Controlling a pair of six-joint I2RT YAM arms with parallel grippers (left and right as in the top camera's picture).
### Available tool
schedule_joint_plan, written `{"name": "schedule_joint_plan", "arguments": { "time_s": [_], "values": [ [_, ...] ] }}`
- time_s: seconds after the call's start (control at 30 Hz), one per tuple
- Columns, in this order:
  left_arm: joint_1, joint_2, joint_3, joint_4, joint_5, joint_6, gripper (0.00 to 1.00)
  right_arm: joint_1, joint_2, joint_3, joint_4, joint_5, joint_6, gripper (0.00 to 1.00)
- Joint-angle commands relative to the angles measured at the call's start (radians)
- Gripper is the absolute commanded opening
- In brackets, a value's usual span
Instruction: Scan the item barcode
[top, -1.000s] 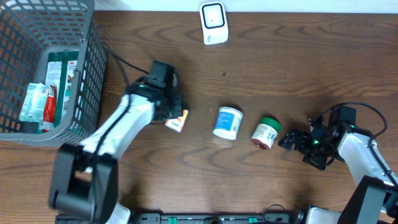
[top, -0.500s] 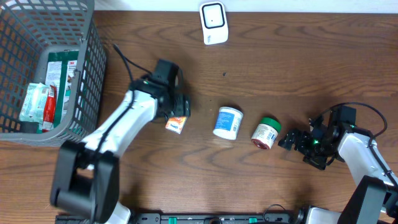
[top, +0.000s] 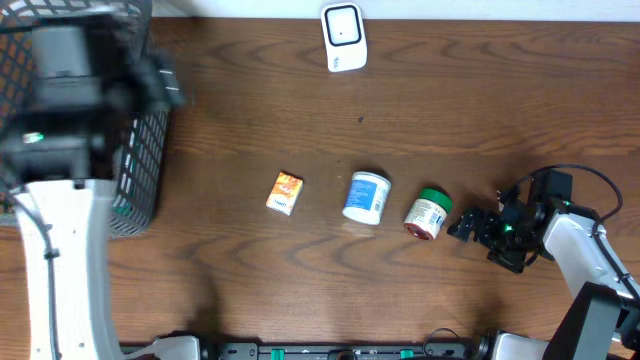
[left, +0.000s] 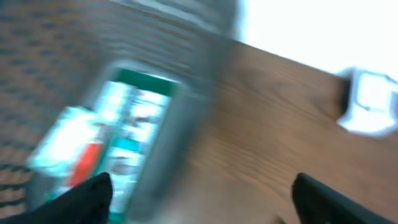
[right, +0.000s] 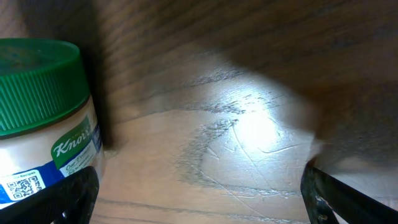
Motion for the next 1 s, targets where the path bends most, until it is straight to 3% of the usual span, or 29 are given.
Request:
{"name": "schedule_joint_plan", "arguments": {
  "time_s": [0.0,0.17,0.3,0.73,0.97],
  "values": [
    [0.171,0.037,0.003,0.004,-0.038,0.050,0.98,0.008,0.000,-0.002,0.001,-0.002,0.011,0.99],
    [0.345,0.122,0.002,0.043,-0.037,0.049,0.98,0.008,0.000,-0.002,0.001,-0.002,0.011,0.99],
    [0.400,0.210,0.002,0.066,-0.037,0.061,0.98,0.008,0.000,-0.002,0.002,-0.002,0.011,0.99],
    [0.411,0.517,-0.003,0.071,-0.023,0.298,0.98,0.008,0.000,-0.002,0.007,-0.002,0.011,0.99],
    [0.412,0.641,-0.022,0.075,-0.030,0.357,0.98,0.008,0.000,-0.002,0.016,-0.002,0.011,0.99]
  ]
}}
